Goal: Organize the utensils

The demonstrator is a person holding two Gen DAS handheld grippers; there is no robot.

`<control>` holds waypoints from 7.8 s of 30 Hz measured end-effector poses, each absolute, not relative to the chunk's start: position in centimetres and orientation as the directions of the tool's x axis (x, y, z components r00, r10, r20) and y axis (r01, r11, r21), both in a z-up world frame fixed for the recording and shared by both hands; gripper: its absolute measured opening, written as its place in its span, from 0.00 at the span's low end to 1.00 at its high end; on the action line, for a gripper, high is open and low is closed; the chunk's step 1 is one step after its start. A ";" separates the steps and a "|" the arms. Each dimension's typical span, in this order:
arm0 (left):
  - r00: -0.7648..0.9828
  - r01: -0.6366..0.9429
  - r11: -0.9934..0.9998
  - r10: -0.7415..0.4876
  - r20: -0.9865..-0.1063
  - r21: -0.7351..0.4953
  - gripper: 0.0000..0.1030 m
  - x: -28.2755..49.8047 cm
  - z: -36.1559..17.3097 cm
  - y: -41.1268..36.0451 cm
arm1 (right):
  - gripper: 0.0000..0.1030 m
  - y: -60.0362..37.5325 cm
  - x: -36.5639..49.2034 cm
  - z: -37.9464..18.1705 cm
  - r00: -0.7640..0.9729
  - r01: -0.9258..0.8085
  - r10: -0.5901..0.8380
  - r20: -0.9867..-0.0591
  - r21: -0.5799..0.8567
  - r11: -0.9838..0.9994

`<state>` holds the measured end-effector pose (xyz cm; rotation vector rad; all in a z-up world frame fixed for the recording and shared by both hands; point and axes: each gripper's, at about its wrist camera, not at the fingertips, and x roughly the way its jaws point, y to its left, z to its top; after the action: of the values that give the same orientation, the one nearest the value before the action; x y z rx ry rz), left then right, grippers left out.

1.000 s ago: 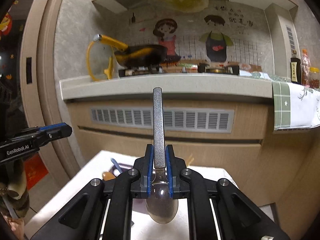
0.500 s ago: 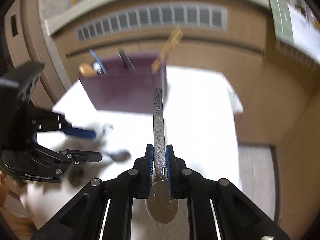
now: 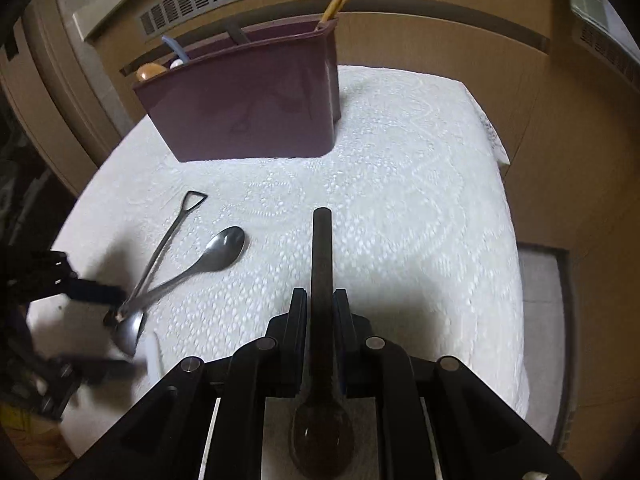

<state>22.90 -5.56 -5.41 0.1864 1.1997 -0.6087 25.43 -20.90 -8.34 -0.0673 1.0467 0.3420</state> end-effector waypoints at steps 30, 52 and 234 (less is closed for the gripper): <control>0.634 0.249 0.956 -0.280 -0.721 -0.152 0.28 21.1 0.6 -4.2 | 0.11 -22.1 23.3 -1.4 0.647 -0.259 0.283 -0.708 0.145 0.955; 0.887 0.219 0.949 -0.291 -0.358 -0.229 0.28 29.4 15.0 3.3 | 0.11 -18.9 31.6 13.6 0.891 -0.329 0.360 -0.276 0.153 0.932; 0.311 0.638 0.770 -0.280 -0.908 -0.019 0.42 27.5 -7.5 -15.1 | 0.10 -28.2 21.4 -3.3 0.615 -0.147 0.323 -0.719 0.298 0.943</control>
<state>27.55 -15.07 -7.45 0.3781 1.0979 -0.6251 21.37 -28.17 -3.31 0.2182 0.8685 0.2730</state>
